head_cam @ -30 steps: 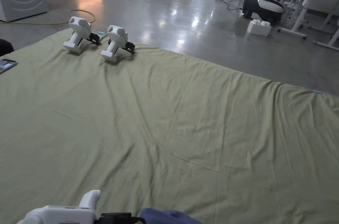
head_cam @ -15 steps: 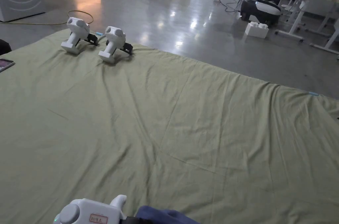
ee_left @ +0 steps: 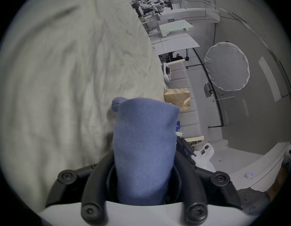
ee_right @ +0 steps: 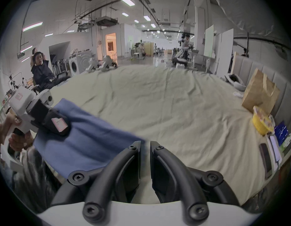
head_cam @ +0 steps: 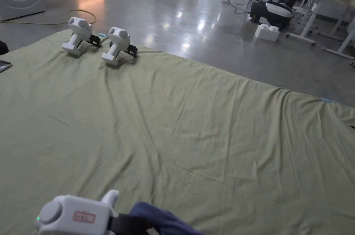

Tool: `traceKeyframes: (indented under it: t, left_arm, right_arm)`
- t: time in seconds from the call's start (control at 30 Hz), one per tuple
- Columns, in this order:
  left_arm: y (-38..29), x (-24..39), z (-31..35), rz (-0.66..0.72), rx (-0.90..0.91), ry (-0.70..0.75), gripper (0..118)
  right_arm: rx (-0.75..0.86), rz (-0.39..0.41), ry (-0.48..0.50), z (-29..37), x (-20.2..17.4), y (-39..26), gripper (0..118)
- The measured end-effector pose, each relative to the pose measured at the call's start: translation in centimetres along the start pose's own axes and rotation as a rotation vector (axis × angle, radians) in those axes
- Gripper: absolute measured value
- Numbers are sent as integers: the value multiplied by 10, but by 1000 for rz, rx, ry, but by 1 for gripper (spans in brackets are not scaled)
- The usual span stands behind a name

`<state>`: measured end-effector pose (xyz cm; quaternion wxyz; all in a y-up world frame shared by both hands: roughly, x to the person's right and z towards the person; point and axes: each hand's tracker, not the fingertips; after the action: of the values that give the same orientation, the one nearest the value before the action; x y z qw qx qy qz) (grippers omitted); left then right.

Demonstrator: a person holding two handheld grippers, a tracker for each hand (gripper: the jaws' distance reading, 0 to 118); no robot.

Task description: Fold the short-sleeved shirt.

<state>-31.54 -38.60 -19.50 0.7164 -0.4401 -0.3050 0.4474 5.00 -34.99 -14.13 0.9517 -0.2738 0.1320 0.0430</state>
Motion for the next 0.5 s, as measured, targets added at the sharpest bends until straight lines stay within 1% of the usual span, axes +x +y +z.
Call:
traceKeyframes:
  t: [0.1,0.2,0.37,0.5]
  left_arm:
    - [26,8,44,-69,16,71,37]
    - [48,23,92,-107,53,151,37]
    - [80,28,177,-132,110,269,37]
    - [97,24,237,-117,131,418,37]
  right_arm:
    - [68,-9,-53,3,23,31,14]
    - [120,-13,-95,4,49,60,14]
    - [185,-11,-168,7,86,97,14]
    - [219,-12,-221,10,110,114,14]
